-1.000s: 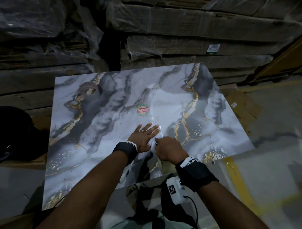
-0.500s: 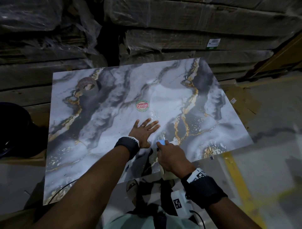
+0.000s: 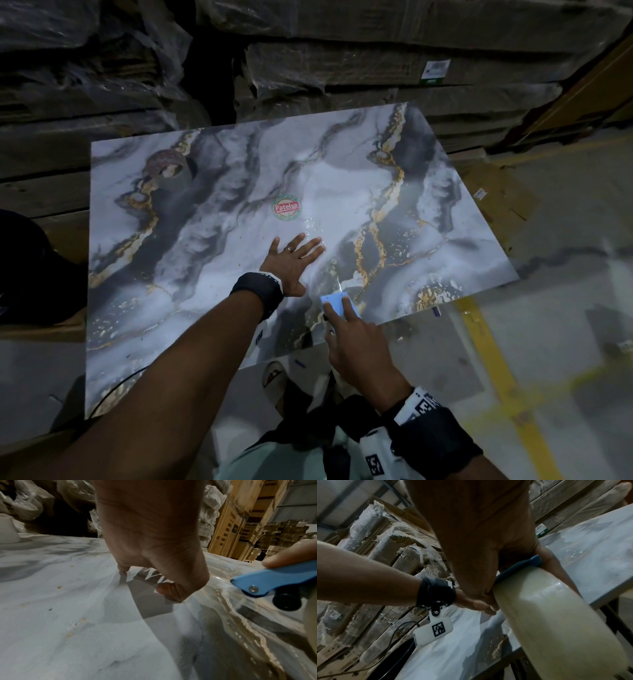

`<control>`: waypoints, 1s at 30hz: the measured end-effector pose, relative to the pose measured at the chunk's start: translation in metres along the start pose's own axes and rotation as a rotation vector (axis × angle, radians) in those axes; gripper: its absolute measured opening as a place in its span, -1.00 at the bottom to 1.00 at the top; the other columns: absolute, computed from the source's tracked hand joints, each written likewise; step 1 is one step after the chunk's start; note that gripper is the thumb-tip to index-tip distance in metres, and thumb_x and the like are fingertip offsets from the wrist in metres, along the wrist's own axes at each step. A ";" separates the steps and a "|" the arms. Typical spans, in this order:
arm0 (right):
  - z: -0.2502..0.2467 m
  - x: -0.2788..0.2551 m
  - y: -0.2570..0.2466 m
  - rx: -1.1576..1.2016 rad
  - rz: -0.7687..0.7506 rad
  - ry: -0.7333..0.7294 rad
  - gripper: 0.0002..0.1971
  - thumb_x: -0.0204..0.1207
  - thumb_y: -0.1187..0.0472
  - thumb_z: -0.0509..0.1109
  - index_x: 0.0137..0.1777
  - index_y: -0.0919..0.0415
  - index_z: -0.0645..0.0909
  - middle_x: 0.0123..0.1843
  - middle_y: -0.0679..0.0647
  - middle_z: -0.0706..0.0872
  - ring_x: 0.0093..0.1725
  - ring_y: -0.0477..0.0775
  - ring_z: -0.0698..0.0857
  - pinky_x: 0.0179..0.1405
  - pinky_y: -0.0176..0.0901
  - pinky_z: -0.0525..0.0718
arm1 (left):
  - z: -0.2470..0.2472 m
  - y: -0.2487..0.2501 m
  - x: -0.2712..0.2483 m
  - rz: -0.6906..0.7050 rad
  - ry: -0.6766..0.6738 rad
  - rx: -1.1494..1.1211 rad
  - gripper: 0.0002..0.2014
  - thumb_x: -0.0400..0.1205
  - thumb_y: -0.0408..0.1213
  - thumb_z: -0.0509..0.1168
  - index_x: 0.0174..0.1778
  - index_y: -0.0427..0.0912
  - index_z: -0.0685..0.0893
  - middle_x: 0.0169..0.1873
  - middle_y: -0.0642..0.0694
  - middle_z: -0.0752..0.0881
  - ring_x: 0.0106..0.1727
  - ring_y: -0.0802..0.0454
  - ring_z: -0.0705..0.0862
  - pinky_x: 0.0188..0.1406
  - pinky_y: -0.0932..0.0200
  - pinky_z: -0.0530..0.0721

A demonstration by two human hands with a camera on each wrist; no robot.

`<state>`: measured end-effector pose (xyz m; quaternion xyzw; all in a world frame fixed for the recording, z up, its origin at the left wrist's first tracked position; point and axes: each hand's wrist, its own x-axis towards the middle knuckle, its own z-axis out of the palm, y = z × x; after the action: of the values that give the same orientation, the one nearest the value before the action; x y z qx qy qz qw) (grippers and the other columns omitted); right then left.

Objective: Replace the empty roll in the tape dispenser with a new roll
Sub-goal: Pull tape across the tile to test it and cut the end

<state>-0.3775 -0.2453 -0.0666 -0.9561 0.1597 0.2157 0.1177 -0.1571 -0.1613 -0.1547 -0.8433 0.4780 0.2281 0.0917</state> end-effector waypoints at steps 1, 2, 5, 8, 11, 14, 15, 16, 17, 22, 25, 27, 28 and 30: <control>0.002 -0.004 0.000 0.007 0.003 0.018 -0.36 0.73 0.00 0.18 0.79 -0.20 0.08 0.86 0.16 0.03 0.22 0.38 0.76 0.10 0.01 0.68 | 0.000 0.000 0.000 0.000 -0.001 -0.005 0.11 0.53 0.10 0.39 0.79 0.18 -0.31 0.79 0.15 -0.32 0.83 -0.08 -0.25 0.67 -0.55 0.01; 0.004 -0.007 0.001 0.008 0.001 0.036 -0.34 0.72 0.00 0.21 0.78 -0.21 0.10 0.86 0.15 0.03 0.24 0.35 0.77 0.08 0.00 0.69 | -0.001 0.000 0.000 -0.002 0.000 -0.009 0.12 0.53 0.09 0.40 0.79 0.18 -0.31 0.79 0.15 -0.32 0.83 -0.08 -0.25 0.67 -0.56 0.01; 0.007 -0.008 0.002 0.020 -0.003 0.095 -0.33 0.66 0.03 0.29 0.76 -0.20 0.20 0.85 0.16 0.12 0.18 0.33 0.80 -0.02 -0.02 0.71 | -0.006 0.001 -0.003 0.001 -0.011 -0.018 0.12 0.52 0.05 0.40 0.79 0.17 -0.30 0.79 0.15 -0.32 0.83 -0.09 -0.25 0.67 -0.57 0.01; 0.015 -0.012 0.003 0.058 0.004 0.041 -0.34 0.68 0.05 0.26 0.77 -0.19 0.18 0.85 0.17 0.07 0.20 0.36 0.78 0.02 -0.01 0.70 | -0.010 0.004 -0.006 -0.008 -0.026 -0.030 0.12 0.52 0.00 0.41 0.80 0.17 -0.29 0.79 0.16 -0.32 0.82 -0.08 -0.26 0.66 -0.58 0.02; 0.035 -0.028 0.007 0.096 0.017 -0.100 -0.35 0.74 0.07 0.19 0.79 -0.22 0.09 0.87 0.17 -0.05 0.29 0.35 0.74 0.12 0.01 0.69 | -0.012 0.005 -0.007 -0.018 -0.034 -0.047 0.13 0.50 -0.03 0.43 0.80 0.18 -0.28 0.79 0.17 -0.32 0.82 -0.08 -0.26 0.65 -0.60 0.02; 0.048 -0.042 0.015 0.122 0.027 -0.069 -0.37 0.73 0.06 0.14 0.77 -0.26 0.11 0.87 0.14 -0.05 0.12 0.38 0.79 0.02 0.00 0.69 | -0.012 0.007 -0.007 -0.015 -0.035 -0.045 0.13 0.51 -0.03 0.42 0.80 0.16 -0.28 0.79 0.16 -0.32 0.82 -0.10 -0.25 0.65 -0.60 0.03; 0.051 -0.045 0.015 0.130 0.028 -0.044 -0.38 0.72 0.06 0.14 0.77 -0.27 0.13 0.87 0.14 -0.03 0.08 0.39 0.80 -0.02 -0.01 0.69 | -0.012 0.007 -0.008 -0.015 -0.035 -0.039 0.13 0.51 -0.03 0.42 0.80 0.16 -0.28 0.79 0.16 -0.32 0.82 -0.10 -0.25 0.65 -0.60 0.04; 0.054 -0.046 0.016 0.131 0.019 -0.014 -0.38 0.71 0.06 0.15 0.77 -0.27 0.16 0.86 0.15 0.00 0.02 0.38 0.81 -0.07 -0.01 0.69 | -0.012 0.007 -0.008 -0.018 -0.031 -0.029 0.12 0.52 -0.03 0.42 0.80 0.15 -0.28 0.79 0.15 -0.32 0.83 -0.10 -0.25 0.65 -0.60 0.04; 0.058 -0.047 0.016 0.122 0.006 0.023 -0.37 0.69 0.07 0.18 0.76 -0.26 0.21 0.86 0.15 0.05 -0.06 0.37 0.82 -0.14 -0.03 0.69 | -0.012 0.008 -0.009 -0.023 -0.028 -0.025 0.12 0.52 -0.02 0.41 0.80 0.15 -0.28 0.79 0.15 -0.32 0.83 -0.10 -0.25 0.64 -0.60 0.05; 0.074 -0.052 0.016 0.100 -0.004 0.134 -0.27 0.28 0.10 0.62 0.53 -0.15 0.62 0.64 0.22 0.55 -0.61 0.10 0.68 -0.65 -0.23 0.54 | -0.016 0.016 -0.013 -0.061 -0.047 -0.038 0.09 0.55 -0.01 0.41 0.80 0.14 -0.26 0.79 0.14 -0.32 0.83 -0.12 -0.24 0.63 -0.63 0.06; 0.075 -0.056 0.015 0.091 -0.041 0.227 -0.19 0.08 0.13 0.75 0.44 -0.08 0.72 0.56 0.25 0.64 -0.68 0.07 0.62 -0.71 -0.27 0.47 | -0.018 0.021 -0.011 -0.079 -0.063 -0.043 0.10 0.56 0.05 0.42 0.80 0.14 -0.27 0.79 0.16 -0.33 0.82 -0.13 -0.24 0.61 -0.65 0.10; 0.077 -0.056 0.013 0.102 -0.050 0.233 -0.15 0.03 0.15 0.78 0.45 -0.06 0.72 0.56 0.27 0.64 -0.68 0.07 0.62 -0.71 -0.28 0.47 | -0.019 0.019 -0.011 -0.088 -0.077 -0.051 0.10 0.57 0.06 0.42 0.80 0.14 -0.27 0.79 0.16 -0.33 0.82 -0.14 -0.25 0.61 -0.65 0.11; 0.079 -0.057 0.013 0.111 -0.050 0.231 -0.13 0.04 0.16 0.78 0.47 -0.06 0.70 0.58 0.28 0.61 -0.66 0.09 0.63 -0.69 -0.26 0.50 | -0.020 0.020 -0.011 -0.090 -0.087 -0.050 0.09 0.57 0.06 0.42 0.80 0.14 -0.27 0.79 0.15 -0.33 0.82 -0.14 -0.25 0.61 -0.65 0.11; 0.085 -0.058 0.015 0.132 -0.042 0.226 -0.10 0.06 0.20 0.76 0.52 -0.05 0.66 0.63 0.28 0.55 -0.61 0.11 0.65 -0.67 -0.23 0.53 | -0.021 0.020 -0.010 -0.094 -0.097 -0.055 0.09 0.57 0.06 0.42 0.80 0.14 -0.27 0.79 0.16 -0.34 0.82 -0.15 -0.26 0.61 -0.65 0.13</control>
<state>-0.4639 -0.2198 -0.1175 -0.9676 0.1658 0.0929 0.1663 -0.1724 -0.1725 -0.1305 -0.8548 0.4265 0.2773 0.1023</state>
